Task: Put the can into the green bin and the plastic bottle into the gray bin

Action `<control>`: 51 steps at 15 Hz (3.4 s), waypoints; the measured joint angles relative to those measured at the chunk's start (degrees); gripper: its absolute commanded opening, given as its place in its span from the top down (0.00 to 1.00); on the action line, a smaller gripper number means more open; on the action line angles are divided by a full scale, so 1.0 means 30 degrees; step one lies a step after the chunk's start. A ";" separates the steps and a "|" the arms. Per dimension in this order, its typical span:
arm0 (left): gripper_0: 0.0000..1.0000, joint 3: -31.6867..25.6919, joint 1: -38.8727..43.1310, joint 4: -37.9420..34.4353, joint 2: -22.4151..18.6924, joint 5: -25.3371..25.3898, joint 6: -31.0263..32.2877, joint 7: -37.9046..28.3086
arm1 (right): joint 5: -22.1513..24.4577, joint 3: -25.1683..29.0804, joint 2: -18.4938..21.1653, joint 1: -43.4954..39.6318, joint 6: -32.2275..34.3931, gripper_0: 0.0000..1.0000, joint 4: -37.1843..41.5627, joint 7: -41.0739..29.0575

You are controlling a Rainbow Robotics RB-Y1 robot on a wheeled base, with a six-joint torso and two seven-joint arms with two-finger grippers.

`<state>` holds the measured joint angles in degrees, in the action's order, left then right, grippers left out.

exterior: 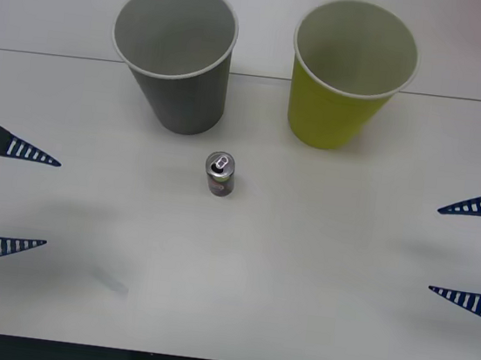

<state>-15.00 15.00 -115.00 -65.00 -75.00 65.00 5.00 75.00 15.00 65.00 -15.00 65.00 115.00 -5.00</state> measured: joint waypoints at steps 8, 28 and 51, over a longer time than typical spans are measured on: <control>0.00 -0.0886 0.0236 0.0257 0.0392 0.0512 -0.0383 -0.0129 | 0.0000 0.0000 0.0000 0.0000 0.0000 0.00 0.0000 -0.0001; 0.00 0.8368 -0.1434 0.2923 0.1258 0.6544 -0.9655 0.0420 | 0.0000 0.0000 0.0000 0.0000 0.0000 0.00 0.0000 -0.0001; 0.00 1.2883 -0.5943 0.7273 1.0548 0.2639 -1.5971 0.1765 | 0.0000 0.0000 0.0000 0.0000 0.0000 0.00 0.0000 0.0000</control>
<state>23.65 -2.83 -93.18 -33.36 -67.08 17.09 10.29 75.00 15.00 65.00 -15.00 65.00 115.00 -5.00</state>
